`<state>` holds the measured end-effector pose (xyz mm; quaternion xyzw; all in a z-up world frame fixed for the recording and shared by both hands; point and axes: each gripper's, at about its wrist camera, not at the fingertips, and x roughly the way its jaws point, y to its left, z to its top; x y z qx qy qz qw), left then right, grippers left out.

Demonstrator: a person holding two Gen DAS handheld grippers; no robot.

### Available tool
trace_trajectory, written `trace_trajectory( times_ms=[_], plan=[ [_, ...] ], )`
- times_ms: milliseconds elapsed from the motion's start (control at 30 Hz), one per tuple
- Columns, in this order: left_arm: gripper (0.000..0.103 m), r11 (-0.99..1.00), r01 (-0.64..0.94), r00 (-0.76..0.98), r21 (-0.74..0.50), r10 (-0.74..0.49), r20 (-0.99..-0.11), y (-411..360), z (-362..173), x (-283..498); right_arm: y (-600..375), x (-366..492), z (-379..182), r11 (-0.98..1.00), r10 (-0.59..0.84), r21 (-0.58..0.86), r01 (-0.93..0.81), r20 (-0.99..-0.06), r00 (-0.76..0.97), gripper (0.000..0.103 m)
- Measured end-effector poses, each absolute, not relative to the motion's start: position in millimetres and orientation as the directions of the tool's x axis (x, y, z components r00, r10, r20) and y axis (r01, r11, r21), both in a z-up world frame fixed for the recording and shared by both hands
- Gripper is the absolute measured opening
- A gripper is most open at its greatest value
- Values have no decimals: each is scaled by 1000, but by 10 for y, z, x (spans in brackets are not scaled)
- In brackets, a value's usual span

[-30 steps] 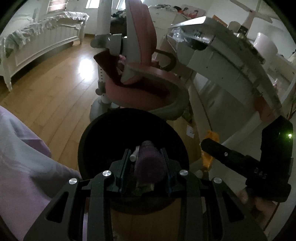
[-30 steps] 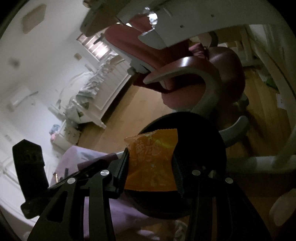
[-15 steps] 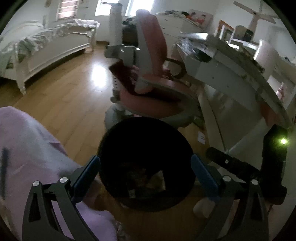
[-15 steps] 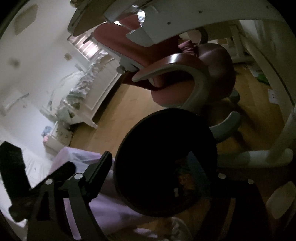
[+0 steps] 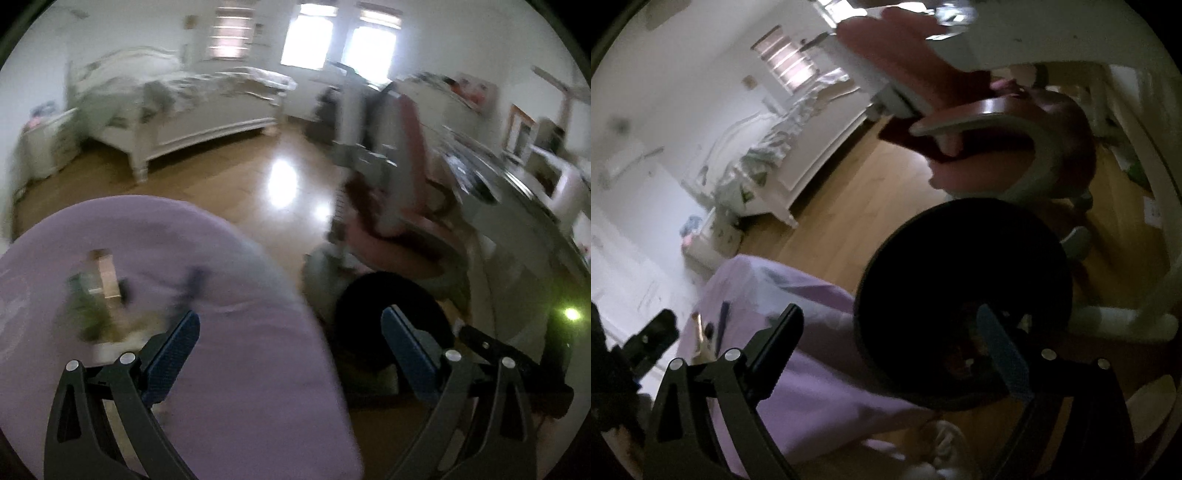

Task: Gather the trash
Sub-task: 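Move both tools back over the rug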

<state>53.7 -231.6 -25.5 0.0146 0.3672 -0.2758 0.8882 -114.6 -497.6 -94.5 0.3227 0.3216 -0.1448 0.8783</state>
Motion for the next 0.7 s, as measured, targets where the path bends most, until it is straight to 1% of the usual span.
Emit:
trace_trajectory(
  times_ms=[67, 200, 233, 300, 367, 400, 433, 467, 500, 533, 567, 633, 700],
  plan=[
    [98, 869, 461, 619, -180, -460, -637, -2065, -220, 586, -4811, -1056, -895, 777, -45, 450, 441, -658, 752, 97],
    [98, 935, 299, 718, -191, -352, -600, -1385, -193, 766, -4448, -858, -792, 847, -28, 380, 372, -667, 745, 97],
    [98, 952, 247, 744, -182, -306, -594, -1214, -199, 823, -4370, -817, -765, 860, -24, 368, 355, -665, 746, 97],
    [98, 963, 188, 771, -193, -266, -578, -950, -223, 922, -4215, -735, -711, 882, -13, 346, 319, -660, 752, 97],
    [98, 967, 146, 751, -208, -245, -613, -754, -277, 1073, -4028, -619, -663, 903, 6, 330, 277, -652, 758, 97],
    [98, 964, 153, 713, -217, -259, -652, -690, -329, 1192, -3919, -545, -642, 913, 21, 322, 252, -651, 759, 96],
    [98, 964, 168, 673, -205, -264, -691, -664, -387, 1306, -3855, -494, -637, 918, 34, 320, 234, -653, 757, 91],
    [98, 972, 178, 653, -151, -232, -721, -672, -445, 1372, -3764, -409, -632, 924, 57, 320, 211, -659, 750, 88],
    [98, 977, 184, 648, -109, -205, -734, -690, -477, 1414, -3683, -330, -623, 927, 79, 325, 188, -659, 748, 85],
    [98, 975, 213, 635, -60, -185, -750, -744, -521, 1483, -3608, -262, -606, 930, 100, 328, 163, -655, 749, 85],
    [98, 964, 262, 594, -36, -190, -782, -817, -604, 1579, -3550, -212, -587, 933, 115, 329, 144, -653, 748, 85],
    [98, 961, 276, 546, -35, -186, -817, -853, -722, 1680, -3394, -88, -554, 942, 147, 322, 96, -651, 745, 85],
    [98, 961, 273, 533, -33, -180, -827, -889, -813, 1757, -3294, 5, -536, 946, 170, 317, 62, -652, 739, 85]
  ],
)
